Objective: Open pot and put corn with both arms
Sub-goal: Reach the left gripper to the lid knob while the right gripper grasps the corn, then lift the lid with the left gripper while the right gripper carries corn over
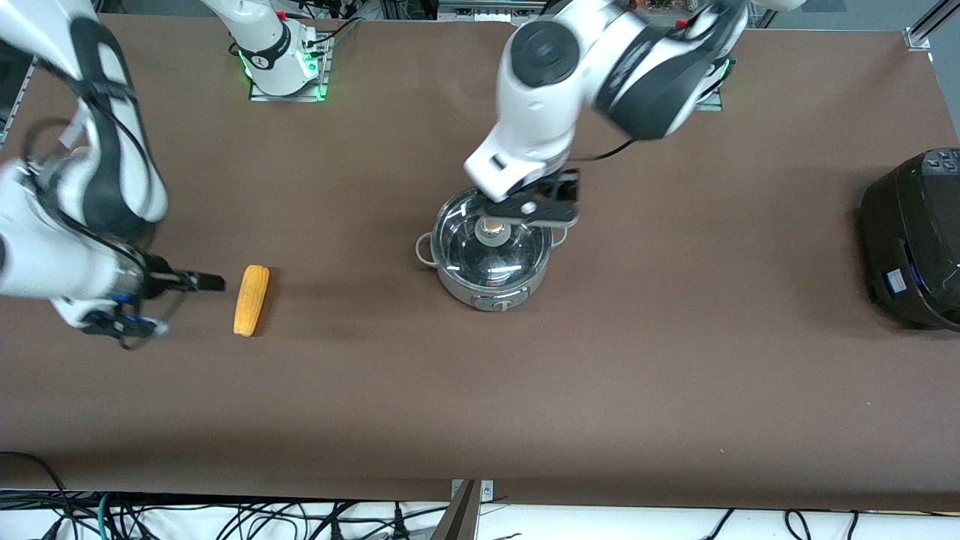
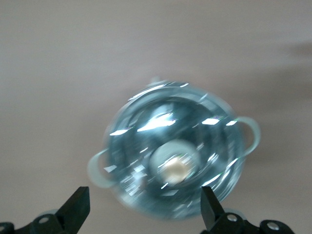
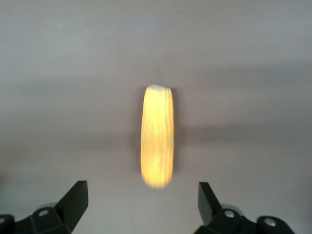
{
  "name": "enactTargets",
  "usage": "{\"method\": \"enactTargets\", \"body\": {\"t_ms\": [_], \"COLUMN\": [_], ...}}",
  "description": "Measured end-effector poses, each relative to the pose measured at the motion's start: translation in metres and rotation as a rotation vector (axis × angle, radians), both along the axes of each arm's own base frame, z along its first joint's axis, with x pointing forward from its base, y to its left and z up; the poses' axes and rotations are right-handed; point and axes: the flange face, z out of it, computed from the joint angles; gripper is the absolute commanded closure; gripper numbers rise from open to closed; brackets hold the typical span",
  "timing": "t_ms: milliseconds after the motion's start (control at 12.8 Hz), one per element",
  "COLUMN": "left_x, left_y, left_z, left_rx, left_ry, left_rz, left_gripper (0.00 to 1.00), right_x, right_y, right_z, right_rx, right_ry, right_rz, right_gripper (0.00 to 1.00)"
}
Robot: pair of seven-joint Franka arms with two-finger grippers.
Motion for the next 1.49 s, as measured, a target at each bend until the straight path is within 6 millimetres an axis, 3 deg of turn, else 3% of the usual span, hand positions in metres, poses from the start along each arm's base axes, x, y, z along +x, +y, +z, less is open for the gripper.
{"method": "enactTargets", "body": {"t_ms": [78, 235, 392, 627, 706, 784, 941, 1020, 1098, 1176, 1490], "left_x": [-0.001, -0.003, -0.004, -0.009, -0.012, -0.015, -0.019, -0.019, -0.019, -0.019, -0.015], "left_y": [-0.017, -0.029, -0.027, -0.026, -0.025, -0.025, -0.025, -0.025, -0.026, -0.027, -0.022], "left_z": [-0.030, -0.072, -0.090, -0.100, -0.106, -0.113, -0.120, -0.119, -0.115, -0.111, -0.098], "left_rx": [-0.005, 0.014, 0.037, 0.055, 0.064, 0.074, 0.082, 0.081, 0.071, 0.066, 0.062], "left_ry": [0.003, 0.031, 0.055, 0.074, 0.085, 0.096, 0.107, 0.106, 0.101, 0.095, 0.084], "left_rz": [-0.012, -0.024, -0.026, -0.035, -0.040, -0.045, -0.065, -0.078, -0.088, -0.092, -0.084], "left_gripper": [0.00, 0.00, 0.00, 0.00, 0.06, 0.22, 0.67, 0.77, 0.91, 1.00, 1.00], "right_x": [0.004, 0.007, 0.007, 0.004, 0.000, -0.004, -0.010, -0.012, -0.015, -0.016, -0.017], "right_y": [0.003, 0.004, 0.003, 0.003, 0.003, 0.004, 0.004, 0.004, 0.004, 0.003, 0.001], "right_z": [-0.034, -0.074, -0.091, -0.103, -0.108, -0.113, -0.120, -0.122, -0.124, -0.125, -0.121], "right_rx": [-0.001, -0.004, -0.003, -0.001, -0.001, -0.001, -0.001, -0.001, 0.000, 0.001, 0.005], "right_ry": [0.006, -0.002, -0.003, 0.017, 0.029, 0.040, 0.058, 0.065, 0.071, 0.075, 0.074], "right_rz": [0.001, -0.002, 0.004, 0.015, 0.016, 0.017, 0.017, 0.018, 0.018, 0.024, 0.045], "right_gripper": [0.00, 0.00, 0.00, 0.00, 0.00, 0.00, 0.00, 0.18, 0.74, 1.00, 1.00]}}
